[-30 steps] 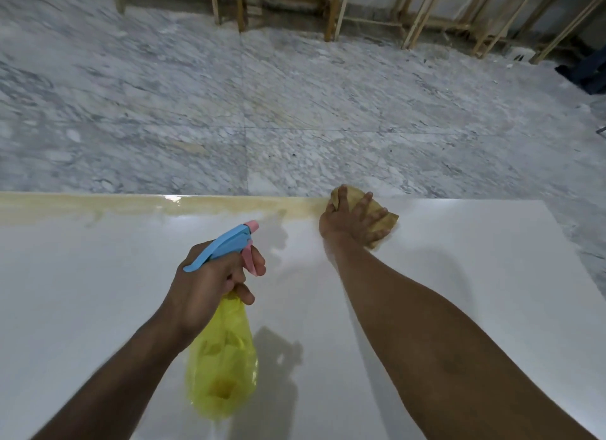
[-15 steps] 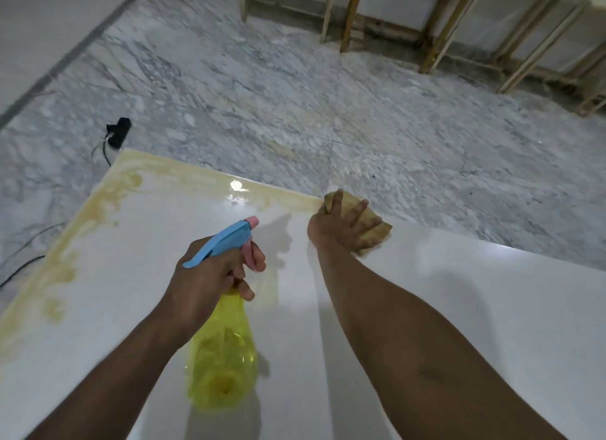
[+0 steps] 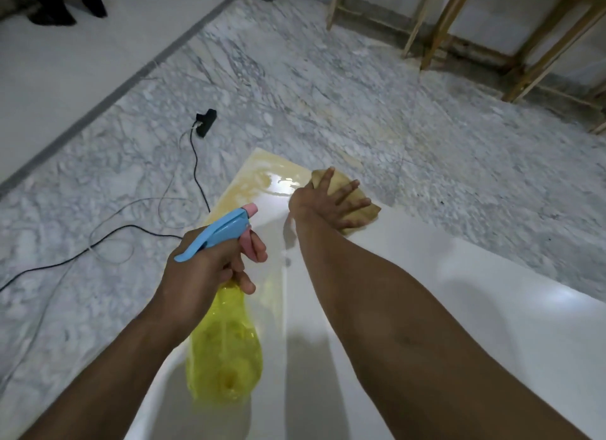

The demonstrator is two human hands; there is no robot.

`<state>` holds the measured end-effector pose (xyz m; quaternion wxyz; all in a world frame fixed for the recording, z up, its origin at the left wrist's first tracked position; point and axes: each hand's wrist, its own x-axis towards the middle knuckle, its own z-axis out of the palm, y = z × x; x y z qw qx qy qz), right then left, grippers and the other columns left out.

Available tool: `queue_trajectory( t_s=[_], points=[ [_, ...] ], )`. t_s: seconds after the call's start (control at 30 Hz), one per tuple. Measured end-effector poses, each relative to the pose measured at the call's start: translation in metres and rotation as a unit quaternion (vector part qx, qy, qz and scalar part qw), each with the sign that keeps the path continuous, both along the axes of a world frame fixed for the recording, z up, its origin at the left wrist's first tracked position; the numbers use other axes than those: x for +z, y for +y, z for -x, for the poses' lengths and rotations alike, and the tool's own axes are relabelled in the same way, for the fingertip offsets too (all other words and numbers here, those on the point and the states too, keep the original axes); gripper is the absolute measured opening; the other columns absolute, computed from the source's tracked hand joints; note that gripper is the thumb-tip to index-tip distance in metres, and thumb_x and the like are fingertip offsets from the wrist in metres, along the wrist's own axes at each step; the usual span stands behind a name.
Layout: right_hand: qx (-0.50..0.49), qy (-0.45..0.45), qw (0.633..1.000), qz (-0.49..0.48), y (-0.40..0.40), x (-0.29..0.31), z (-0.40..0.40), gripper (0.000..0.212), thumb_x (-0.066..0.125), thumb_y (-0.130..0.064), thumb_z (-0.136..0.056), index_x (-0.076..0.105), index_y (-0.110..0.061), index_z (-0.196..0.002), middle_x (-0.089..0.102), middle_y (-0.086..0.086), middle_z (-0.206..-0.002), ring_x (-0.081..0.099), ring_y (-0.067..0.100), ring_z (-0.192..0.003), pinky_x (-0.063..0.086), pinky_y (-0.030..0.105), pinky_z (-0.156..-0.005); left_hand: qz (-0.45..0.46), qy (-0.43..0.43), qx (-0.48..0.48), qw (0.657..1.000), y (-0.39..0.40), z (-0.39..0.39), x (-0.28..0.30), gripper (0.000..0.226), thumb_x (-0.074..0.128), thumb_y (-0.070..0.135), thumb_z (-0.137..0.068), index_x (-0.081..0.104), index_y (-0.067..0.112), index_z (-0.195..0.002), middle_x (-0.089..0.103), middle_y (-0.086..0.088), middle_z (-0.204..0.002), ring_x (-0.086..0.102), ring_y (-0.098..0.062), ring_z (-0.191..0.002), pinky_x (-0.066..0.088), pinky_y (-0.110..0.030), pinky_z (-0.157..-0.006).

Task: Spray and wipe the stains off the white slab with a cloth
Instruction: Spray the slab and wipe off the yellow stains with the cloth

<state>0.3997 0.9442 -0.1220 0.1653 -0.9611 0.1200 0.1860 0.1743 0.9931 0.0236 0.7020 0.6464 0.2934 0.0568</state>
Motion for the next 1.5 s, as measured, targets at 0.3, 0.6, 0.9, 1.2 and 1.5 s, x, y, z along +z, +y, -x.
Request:
queue_trajectory(
  t_s=[0.3, 0.6, 0.9, 1.2, 1.5],
  points=[
    [0.100, 0.030, 0.993, -0.047, 0.138, 0.015, 0.024, 0.068, 0.032, -0.059, -0.103, -0.005, -0.050, -0.160, -0.032, 0.013, -0.168, -0.034, 0.055, -0.146, -0.011, 0.081, -0.111, -0.037, -0.018, 0.052, 0.998, 0.069, 0.052, -0.003, 0.033, 0.039, -0.014, -0.075, 0.069, 0.000, -0.079, 0.075, -0.012, -0.088, 0.062, -0.028, -0.051, 0.051, -0.041, -0.063],
    [0.212, 0.109, 0.955, -0.176, 0.174, 0.057, 0.040, 0.063, 0.022, -0.050, -0.106, 0.045, -0.016, -0.154, 0.029, 0.013, -0.168, 0.010, 0.047, -0.156, 0.002, 0.069, -0.122, -0.021, -0.009, 0.090, 0.996, 0.088, 0.095, 0.003, 0.073, 0.033, -0.021, -0.085, 0.080, 0.034, -0.078, 0.072, -0.014, -0.078, 0.057, -0.031, -0.045, 0.045, -0.041, -0.063],
    [-0.030, 0.265, 0.728, -0.631, 0.095, 0.110, 0.060, 0.064, 0.039, -0.062, -0.104, 0.057, -0.014, -0.143, 0.066, 0.013, -0.139, 0.064, 0.031, -0.127, 0.047, 0.052, -0.111, 0.031, -0.016, 0.062, 0.997, 0.074, 0.099, 0.014, 0.026, 0.052, -0.004, -0.071, 0.072, 0.009, -0.060, 0.073, -0.015, -0.076, 0.061, -0.026, -0.046, 0.052, -0.026, -0.043],
    [-0.074, 0.317, 0.657, -0.680, -0.035, 0.126, 0.109, 0.065, 0.038, -0.060, -0.105, 0.060, -0.010, -0.141, 0.067, 0.017, -0.138, 0.062, 0.032, -0.131, 0.041, 0.051, -0.118, 0.016, 0.020, 0.096, 0.995, 0.001, 0.114, 0.043, 0.019, 0.045, -0.009, -0.079, 0.063, -0.016, -0.078, 0.071, -0.018, -0.080, 0.058, -0.027, -0.049, 0.051, -0.026, -0.046],
    [-0.044, 0.326, 0.642, -0.693, -0.136, 0.132, 0.161, 0.063, 0.034, -0.061, -0.106, 0.060, -0.017, -0.142, 0.065, 0.012, -0.142, 0.060, 0.030, -0.134, 0.041, 0.051, -0.118, -0.014, 0.052, 0.135, 0.989, -0.091, 0.148, 0.045, 0.028, 0.042, -0.011, -0.084, 0.064, -0.003, -0.068, 0.072, -0.023, -0.096, 0.059, -0.035, -0.068, 0.052, -0.033, -0.048]
  ],
)
